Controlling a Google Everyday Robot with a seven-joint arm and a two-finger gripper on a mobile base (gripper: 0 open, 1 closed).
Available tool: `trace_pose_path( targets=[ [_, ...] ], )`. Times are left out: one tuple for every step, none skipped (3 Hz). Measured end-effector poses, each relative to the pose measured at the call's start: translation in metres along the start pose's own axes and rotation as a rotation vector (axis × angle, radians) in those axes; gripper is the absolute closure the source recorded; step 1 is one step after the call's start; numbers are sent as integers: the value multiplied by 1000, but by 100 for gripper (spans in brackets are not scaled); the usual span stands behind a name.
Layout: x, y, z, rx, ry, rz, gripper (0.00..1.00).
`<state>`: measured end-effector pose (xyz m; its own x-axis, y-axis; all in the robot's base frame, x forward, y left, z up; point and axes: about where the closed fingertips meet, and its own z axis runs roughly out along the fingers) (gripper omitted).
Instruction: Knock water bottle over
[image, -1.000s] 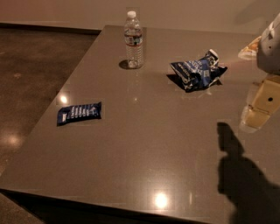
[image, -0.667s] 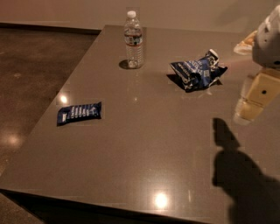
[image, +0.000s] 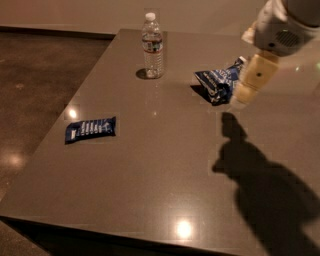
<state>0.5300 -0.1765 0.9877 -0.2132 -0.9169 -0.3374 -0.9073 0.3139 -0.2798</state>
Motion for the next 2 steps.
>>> trace_pose_path(
  targets=[
    [-33,-39,24,39,-30,53,0],
    [-63,-73,47,71,-55,108,0]
  ],
)
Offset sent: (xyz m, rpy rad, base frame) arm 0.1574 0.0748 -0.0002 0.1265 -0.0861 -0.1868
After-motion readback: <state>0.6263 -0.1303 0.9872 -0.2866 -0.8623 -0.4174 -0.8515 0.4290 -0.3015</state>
